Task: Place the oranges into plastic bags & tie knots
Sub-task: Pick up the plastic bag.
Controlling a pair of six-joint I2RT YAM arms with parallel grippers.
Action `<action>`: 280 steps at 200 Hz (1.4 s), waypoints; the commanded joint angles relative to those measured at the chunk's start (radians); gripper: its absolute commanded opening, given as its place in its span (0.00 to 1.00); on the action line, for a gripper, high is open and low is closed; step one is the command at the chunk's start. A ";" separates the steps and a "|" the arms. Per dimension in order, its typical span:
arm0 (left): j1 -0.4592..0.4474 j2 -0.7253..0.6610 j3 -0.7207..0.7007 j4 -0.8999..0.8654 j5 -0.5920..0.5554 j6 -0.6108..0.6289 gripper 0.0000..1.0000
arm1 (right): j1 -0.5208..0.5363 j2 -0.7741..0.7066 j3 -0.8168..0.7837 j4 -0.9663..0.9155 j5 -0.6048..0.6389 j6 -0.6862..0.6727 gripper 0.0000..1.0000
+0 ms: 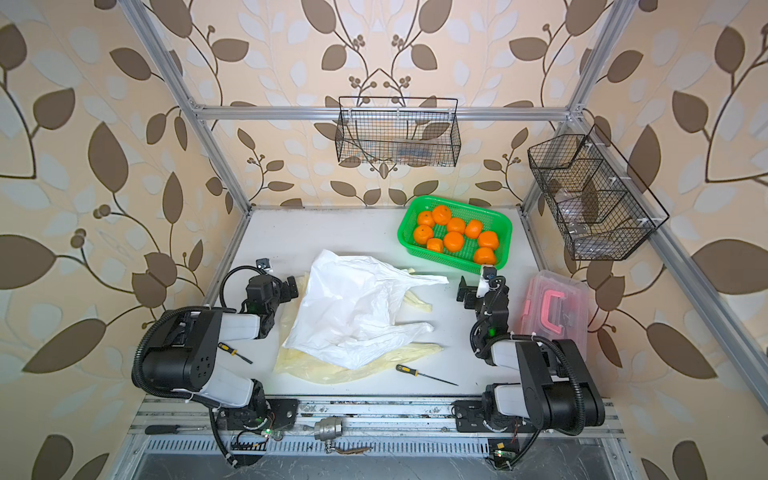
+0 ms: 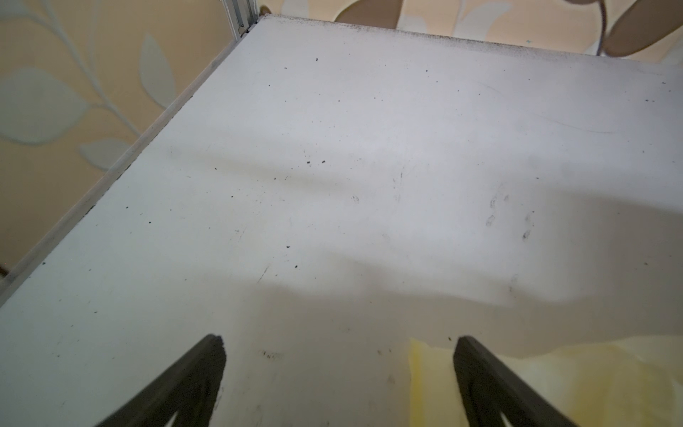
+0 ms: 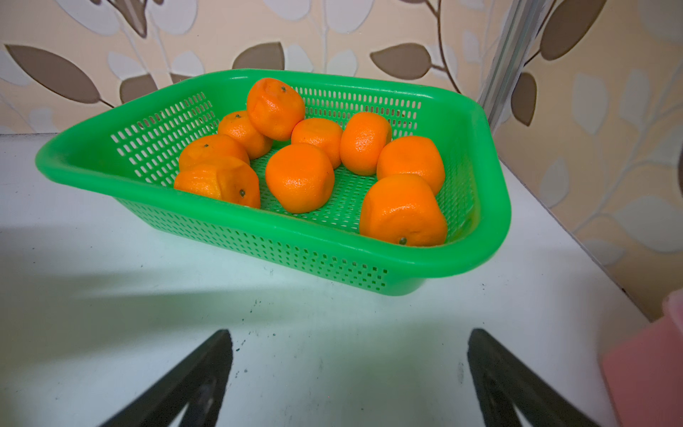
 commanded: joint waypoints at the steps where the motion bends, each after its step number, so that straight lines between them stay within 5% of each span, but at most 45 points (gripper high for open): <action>1: -0.032 -0.068 -0.026 0.053 -0.050 0.019 0.99 | 0.024 -0.024 0.005 0.010 -0.002 -0.040 1.00; 21: -0.071 -0.173 -0.042 0.020 -0.109 0.040 0.99 | 0.029 -0.063 -0.013 0.011 -0.004 -0.046 1.00; 65: -0.098 -0.393 0.058 -0.392 -0.173 -0.060 0.99 | 0.068 -0.286 0.048 -0.283 0.020 -0.049 1.00; 108: -0.098 -0.427 0.338 -0.897 -0.265 -0.311 0.99 | 0.029 -0.476 0.090 -0.532 -0.013 0.157 1.00; 126: -0.098 -0.387 0.483 -1.138 -0.337 -0.462 0.99 | -0.016 -0.498 0.167 -0.764 0.061 0.364 1.00; 138: -0.098 -0.363 0.548 -1.224 -0.306 -0.497 0.99 | -0.054 -0.485 0.214 -0.879 0.003 0.396 1.00; 167: -0.098 -0.363 0.597 -1.211 -0.076 -0.504 0.99 | -0.103 -0.469 0.269 -1.016 -0.129 0.464 1.00; 225: -0.094 -0.316 0.628 -1.193 0.112 -0.560 0.99 | -0.087 -0.384 0.386 -1.090 -0.400 0.435 0.96; 280: -0.421 -0.222 0.761 -1.298 0.019 -0.556 0.99 | 0.202 -0.223 0.518 -1.216 -0.239 0.408 0.75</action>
